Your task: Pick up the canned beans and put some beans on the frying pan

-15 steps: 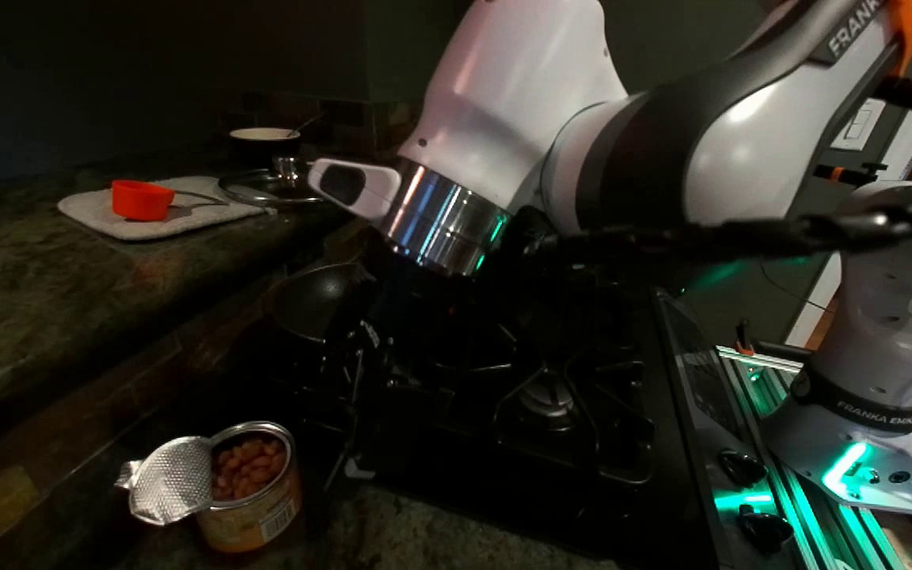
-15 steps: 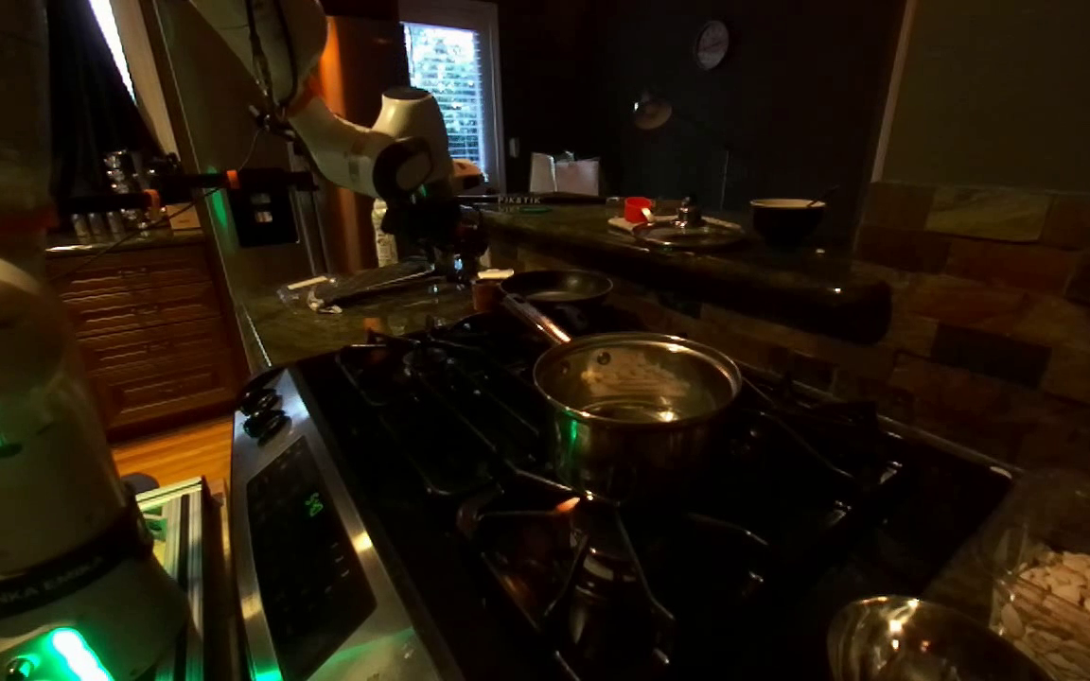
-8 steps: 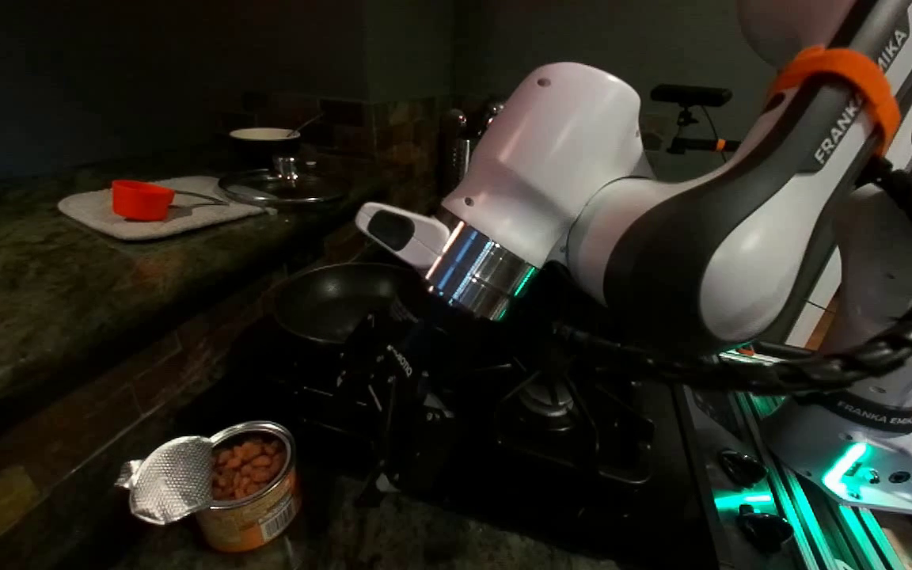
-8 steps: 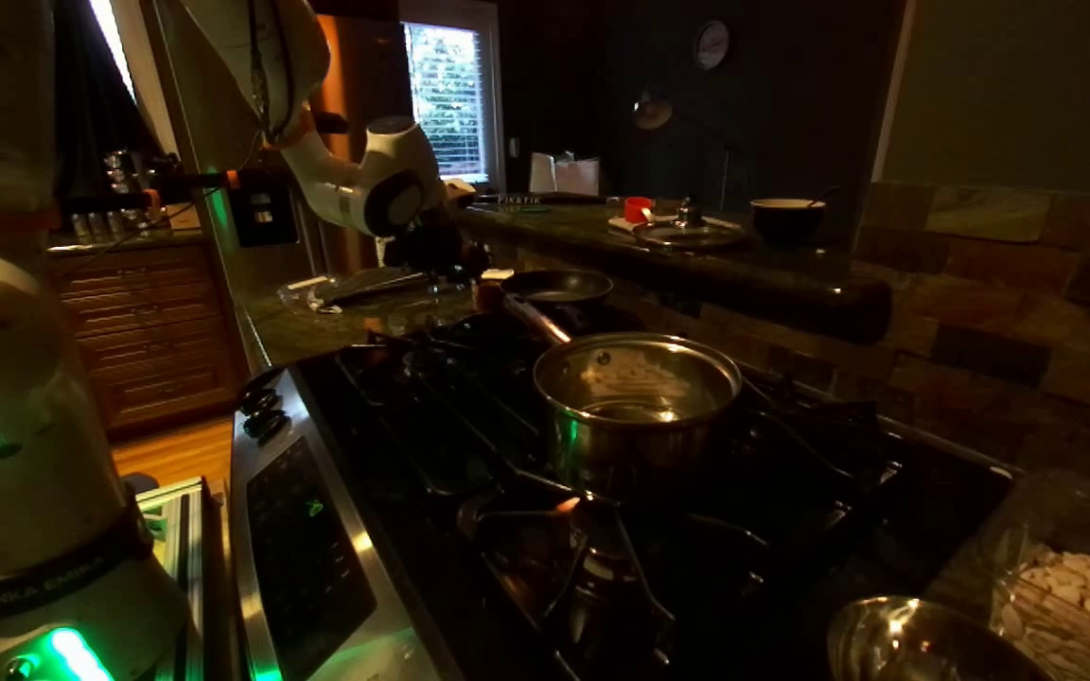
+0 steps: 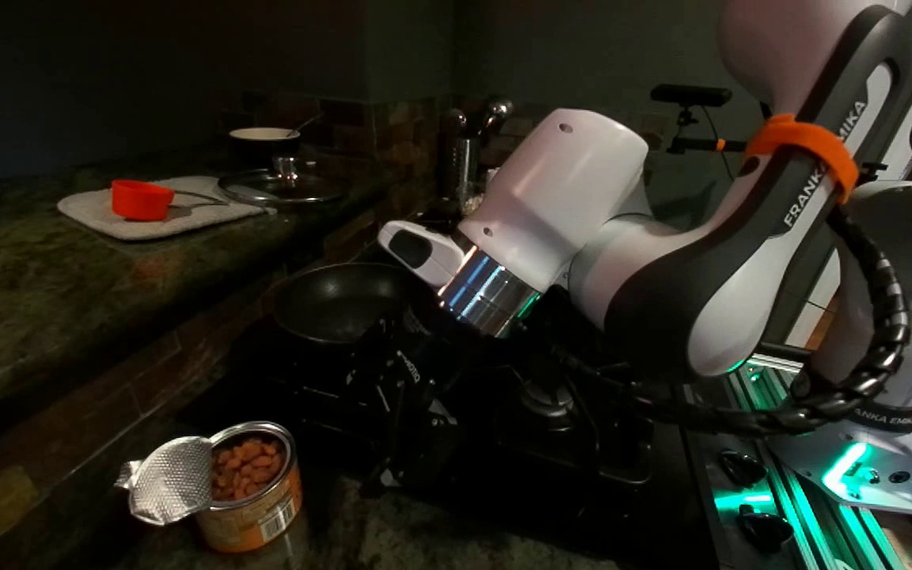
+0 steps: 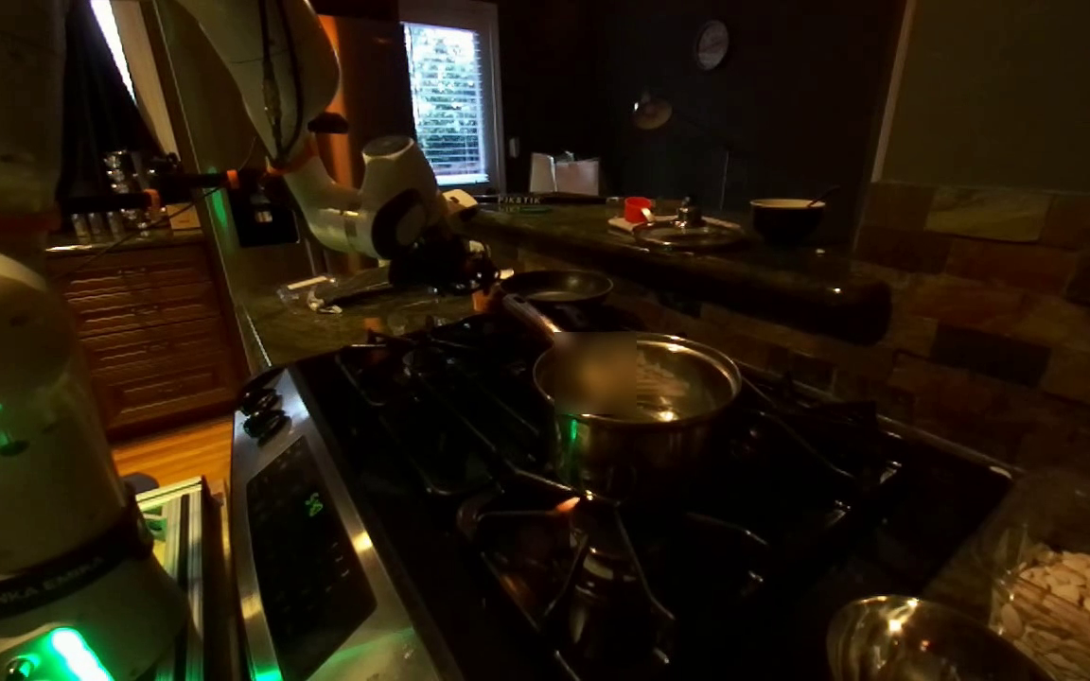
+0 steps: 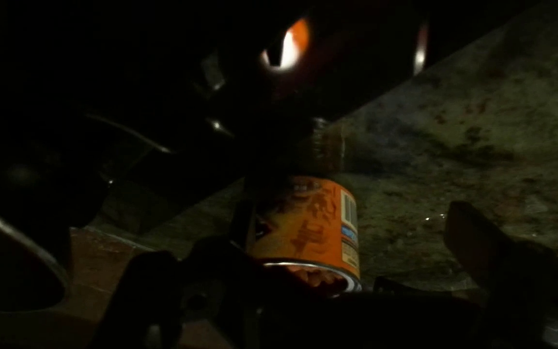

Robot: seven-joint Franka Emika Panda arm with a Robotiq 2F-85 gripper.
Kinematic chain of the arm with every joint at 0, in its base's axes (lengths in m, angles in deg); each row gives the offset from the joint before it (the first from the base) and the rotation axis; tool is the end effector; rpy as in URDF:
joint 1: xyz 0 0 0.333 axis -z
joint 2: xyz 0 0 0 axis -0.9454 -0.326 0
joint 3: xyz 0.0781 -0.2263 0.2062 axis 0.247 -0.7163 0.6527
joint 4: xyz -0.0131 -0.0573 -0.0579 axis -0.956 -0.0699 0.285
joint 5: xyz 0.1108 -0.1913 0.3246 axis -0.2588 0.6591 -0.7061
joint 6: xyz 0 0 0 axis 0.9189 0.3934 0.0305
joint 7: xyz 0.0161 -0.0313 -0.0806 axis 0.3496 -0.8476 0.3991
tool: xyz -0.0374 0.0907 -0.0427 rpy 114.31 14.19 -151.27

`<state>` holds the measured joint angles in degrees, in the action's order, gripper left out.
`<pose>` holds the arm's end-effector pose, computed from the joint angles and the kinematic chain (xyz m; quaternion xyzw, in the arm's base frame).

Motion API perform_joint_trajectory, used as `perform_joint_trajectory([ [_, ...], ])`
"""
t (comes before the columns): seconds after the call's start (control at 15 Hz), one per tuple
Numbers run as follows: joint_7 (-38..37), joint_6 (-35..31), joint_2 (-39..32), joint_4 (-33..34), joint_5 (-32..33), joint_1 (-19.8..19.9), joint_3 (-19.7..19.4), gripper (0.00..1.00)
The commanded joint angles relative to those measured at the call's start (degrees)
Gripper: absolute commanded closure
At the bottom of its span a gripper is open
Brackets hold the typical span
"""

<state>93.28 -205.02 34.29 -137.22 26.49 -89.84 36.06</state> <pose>0.4808 0.3075 0.3060 -0.8663 -0.3890 -0.3053 0.0708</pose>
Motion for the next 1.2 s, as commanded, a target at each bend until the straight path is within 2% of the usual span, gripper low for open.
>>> perform_joint_trajectory([
  [0.0,-2.0,-2.1,-2.1,0.7,-0.4,-3.5,-1.9,0.0],
  [0.27,-3.9,-3.0,-3.8,2.7,-0.4,-8.6,-5.9,0.0],
  [0.73,-8.8,-2.4,-6.9,8.3,-1.1,-21.8,-20.3,0.0],
  [1.07,-12.3,-3.2,-9.9,10.6,-2.2,-27.2,-25.9,0.0],
  [1.13,-13.0,-3.1,-10.3,11.1,-2.5,-27.6,-25.9,0.0],
])
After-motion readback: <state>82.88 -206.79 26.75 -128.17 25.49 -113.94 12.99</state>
